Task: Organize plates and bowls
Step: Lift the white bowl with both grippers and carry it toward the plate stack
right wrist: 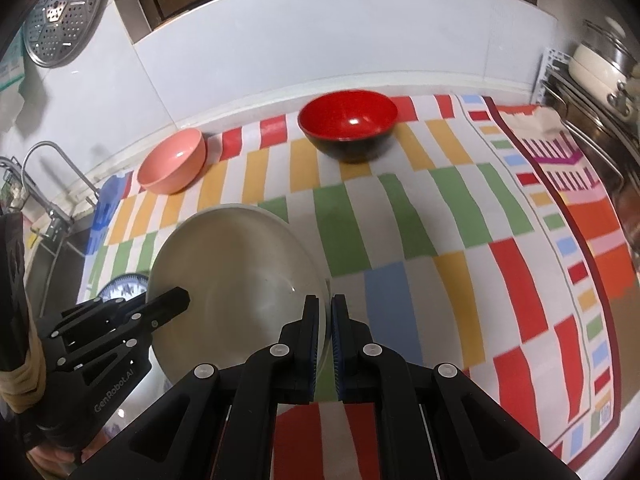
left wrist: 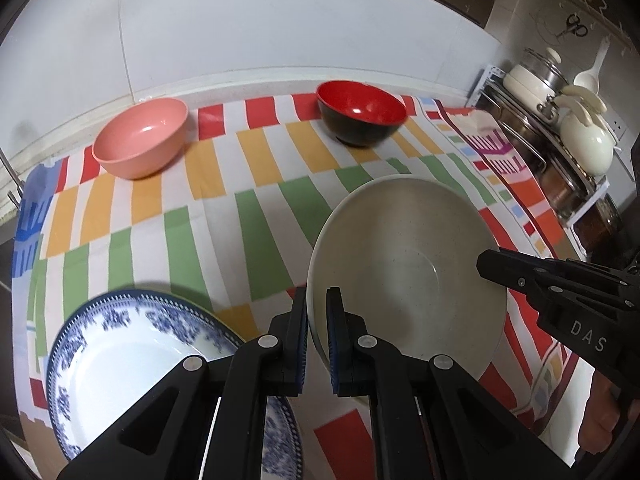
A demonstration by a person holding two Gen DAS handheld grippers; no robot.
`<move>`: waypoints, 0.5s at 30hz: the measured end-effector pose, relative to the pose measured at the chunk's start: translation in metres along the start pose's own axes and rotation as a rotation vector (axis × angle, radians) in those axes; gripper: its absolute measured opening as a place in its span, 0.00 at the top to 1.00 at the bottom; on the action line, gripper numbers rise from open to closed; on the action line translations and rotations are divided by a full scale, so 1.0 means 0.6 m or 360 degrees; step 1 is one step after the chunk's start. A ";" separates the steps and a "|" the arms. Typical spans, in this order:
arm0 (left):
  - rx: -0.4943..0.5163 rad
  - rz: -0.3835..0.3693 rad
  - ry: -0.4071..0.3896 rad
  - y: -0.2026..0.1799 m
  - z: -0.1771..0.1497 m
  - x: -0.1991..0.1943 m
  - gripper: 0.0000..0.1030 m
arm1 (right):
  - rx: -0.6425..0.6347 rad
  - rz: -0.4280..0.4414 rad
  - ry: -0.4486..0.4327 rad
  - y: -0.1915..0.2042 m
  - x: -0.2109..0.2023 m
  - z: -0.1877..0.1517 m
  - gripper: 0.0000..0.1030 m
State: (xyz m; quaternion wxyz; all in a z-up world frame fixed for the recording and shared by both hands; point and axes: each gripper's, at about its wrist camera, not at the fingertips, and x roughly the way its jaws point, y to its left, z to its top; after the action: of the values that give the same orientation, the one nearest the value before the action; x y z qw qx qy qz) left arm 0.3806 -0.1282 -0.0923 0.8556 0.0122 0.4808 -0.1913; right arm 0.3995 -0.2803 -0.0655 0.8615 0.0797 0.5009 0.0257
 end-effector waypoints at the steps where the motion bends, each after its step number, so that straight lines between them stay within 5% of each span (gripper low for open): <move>1: -0.0001 -0.0002 0.0006 -0.002 -0.003 0.001 0.90 | 0.0004 -0.0002 0.0007 -0.003 -0.001 -0.005 0.93; 15: -0.0012 -0.0016 0.0097 -0.026 -0.033 0.020 0.90 | 0.0025 -0.0008 0.0100 -0.029 0.005 -0.044 0.93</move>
State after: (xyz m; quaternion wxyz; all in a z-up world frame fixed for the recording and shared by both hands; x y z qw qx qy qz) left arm 0.3647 -0.1422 -0.1102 0.8396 0.0124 0.5074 -0.1934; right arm 0.3775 -0.2940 -0.0837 0.8448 0.0844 0.5279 0.0220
